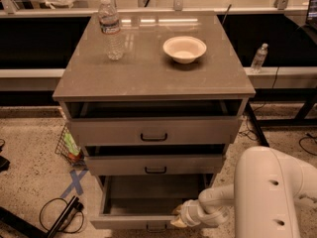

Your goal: Open bottom drawer

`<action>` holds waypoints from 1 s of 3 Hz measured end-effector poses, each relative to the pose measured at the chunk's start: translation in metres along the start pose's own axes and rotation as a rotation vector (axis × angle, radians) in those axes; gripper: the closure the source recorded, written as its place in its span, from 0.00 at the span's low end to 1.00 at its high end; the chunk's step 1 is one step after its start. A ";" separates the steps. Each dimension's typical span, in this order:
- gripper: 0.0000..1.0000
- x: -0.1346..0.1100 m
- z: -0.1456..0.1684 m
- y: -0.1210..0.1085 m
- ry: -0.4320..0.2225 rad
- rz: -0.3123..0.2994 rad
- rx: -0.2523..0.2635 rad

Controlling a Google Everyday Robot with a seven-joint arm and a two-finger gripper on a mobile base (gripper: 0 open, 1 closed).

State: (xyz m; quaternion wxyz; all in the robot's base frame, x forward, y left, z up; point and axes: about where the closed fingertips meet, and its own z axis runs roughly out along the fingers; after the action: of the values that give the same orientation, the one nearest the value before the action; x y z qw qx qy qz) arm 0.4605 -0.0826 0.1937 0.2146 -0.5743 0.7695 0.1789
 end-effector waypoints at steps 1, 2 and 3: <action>1.00 0.015 -0.009 0.034 0.001 0.031 -0.043; 1.00 0.017 -0.010 0.042 -0.001 0.037 -0.057; 1.00 0.031 -0.015 0.077 -0.006 0.063 -0.114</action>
Offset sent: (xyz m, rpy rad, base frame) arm -0.4304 -0.1000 0.0188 0.1808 0.6071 -0.0290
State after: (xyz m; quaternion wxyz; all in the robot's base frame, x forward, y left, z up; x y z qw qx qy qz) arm 0.3771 -0.0946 0.1920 0.1780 -0.5608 0.7750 0.2309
